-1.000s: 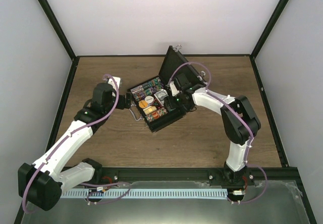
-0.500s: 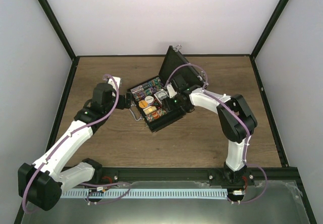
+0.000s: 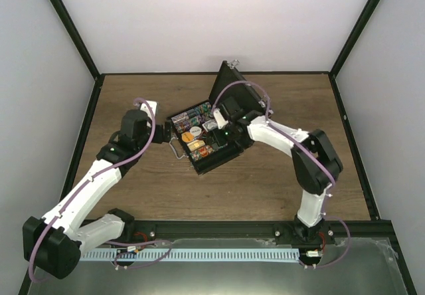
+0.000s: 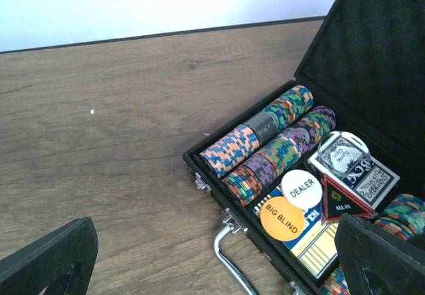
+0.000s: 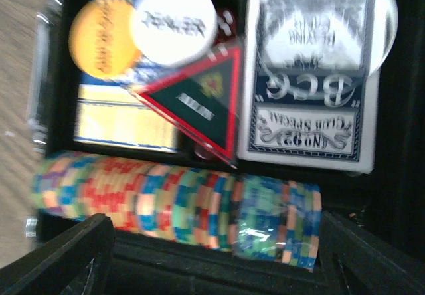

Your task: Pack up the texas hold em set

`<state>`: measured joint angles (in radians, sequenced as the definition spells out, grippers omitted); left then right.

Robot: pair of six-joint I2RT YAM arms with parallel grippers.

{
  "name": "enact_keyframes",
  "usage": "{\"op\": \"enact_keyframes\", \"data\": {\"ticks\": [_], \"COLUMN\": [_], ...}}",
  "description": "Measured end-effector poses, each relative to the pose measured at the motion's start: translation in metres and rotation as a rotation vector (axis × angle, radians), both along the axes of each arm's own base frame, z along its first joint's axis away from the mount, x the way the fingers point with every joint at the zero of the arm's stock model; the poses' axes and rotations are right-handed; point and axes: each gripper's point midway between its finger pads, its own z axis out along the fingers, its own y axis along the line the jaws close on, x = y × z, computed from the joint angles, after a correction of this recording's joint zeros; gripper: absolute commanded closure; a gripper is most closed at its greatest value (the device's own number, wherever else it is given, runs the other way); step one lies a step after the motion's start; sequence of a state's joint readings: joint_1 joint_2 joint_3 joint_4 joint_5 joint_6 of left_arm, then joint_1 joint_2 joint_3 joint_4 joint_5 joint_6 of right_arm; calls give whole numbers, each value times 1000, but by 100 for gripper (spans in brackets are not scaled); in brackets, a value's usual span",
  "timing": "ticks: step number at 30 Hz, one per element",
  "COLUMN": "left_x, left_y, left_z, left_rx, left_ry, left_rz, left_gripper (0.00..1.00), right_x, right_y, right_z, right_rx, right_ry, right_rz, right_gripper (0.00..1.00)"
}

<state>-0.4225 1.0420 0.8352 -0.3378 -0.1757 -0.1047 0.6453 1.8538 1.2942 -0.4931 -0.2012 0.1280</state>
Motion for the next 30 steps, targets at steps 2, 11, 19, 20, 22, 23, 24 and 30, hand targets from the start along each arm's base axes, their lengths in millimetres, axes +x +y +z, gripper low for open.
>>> {"op": "enact_keyframes", "data": {"ticks": [2, 11, 19, 20, 22, 23, 24, 30], "left_x": [-1, -3, -3, -3, -3, -4, -4, -4], "left_y": [3, 12, 12, 12, 12, 12, 12, 11], "left_z": [3, 12, 12, 11, 10, 10, 9, 9], "left_rx": [2, 4, 2, 1, 0, -1, -1, -3], "left_ry": [-12, -46, -44, -43, -41, -39, -38, -37], "left_rz": [14, 53, 56, 57, 57, 55, 54, 52], "left_gripper": [0, 0, 0, 0, 0, 0, 0, 0], "right_x": [0, 39, 88, 87, 85, 85, 85, 80], "right_y": [3, -67, -280, -289, -296, -295, -292, -257], "right_z": [25, 261, 214, 195, 159, 145, 129, 74], "right_rx": [6, 252, 222, 211, 187, 179, 175, 205], "right_ry": [-56, -559, -465, -417, -329, -292, -248, -73], "right_rz": [9, -263, -906, -943, -976, -975, -970, -828], "right_gripper": [4, 0, 1, 1, 4, 4, 6, 6]}}
